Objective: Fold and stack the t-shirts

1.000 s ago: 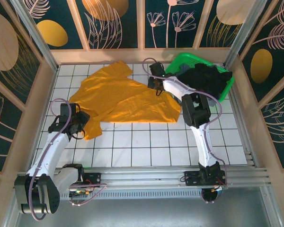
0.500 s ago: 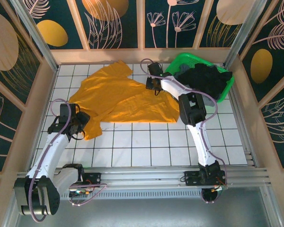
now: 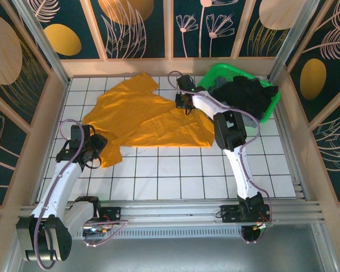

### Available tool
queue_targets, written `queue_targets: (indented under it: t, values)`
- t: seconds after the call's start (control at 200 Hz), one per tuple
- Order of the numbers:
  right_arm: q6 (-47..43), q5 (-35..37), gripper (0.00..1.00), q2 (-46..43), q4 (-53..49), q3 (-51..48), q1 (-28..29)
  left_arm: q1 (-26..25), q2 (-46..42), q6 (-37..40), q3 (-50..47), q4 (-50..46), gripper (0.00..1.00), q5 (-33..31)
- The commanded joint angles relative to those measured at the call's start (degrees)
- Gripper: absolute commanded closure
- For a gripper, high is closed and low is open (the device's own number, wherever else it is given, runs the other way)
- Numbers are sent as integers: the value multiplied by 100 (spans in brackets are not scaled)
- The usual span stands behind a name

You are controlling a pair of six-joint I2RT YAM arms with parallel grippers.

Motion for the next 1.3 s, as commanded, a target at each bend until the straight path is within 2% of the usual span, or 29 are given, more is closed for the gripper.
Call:
queue_targets:
  t: [0.0, 0.11, 0.36, 0.601, 0.776, 0.946, 1.171, 1.296]
  values:
    - [-30, 99, 90, -92, -118, 95, 35, 2, -45, 120, 36, -91, 58, 95]
    - [-21, 173, 100, -140, -128, 52, 50, 10, -27, 132, 36, -94, 58, 97]
    - [-30, 356, 100, -550, -7, -137, 140, 9, -3, 148, 54, -95, 58, 56]
    - [119, 506, 100, -1474, -77, -691, 328, 10, 94, 194, 142, -106, 59, -40]
    - [490, 463, 100, -2537, 52, -1916, 439, 7, 157, 177, 159, -79, 59, -115]
    - [1008, 259, 100, -3863, 165, -3542, 834, 12, 262, 217, 311, -191, 58, -414]
    - [1945, 184, 100, -5797, -59, -5872, 1421, 12, 624, 392, 680, -559, 49, -973]
    - [2374, 231, 100, -6732, -213, -7007, 1523, 22, 868, 548, 803, -692, 46, -1356]
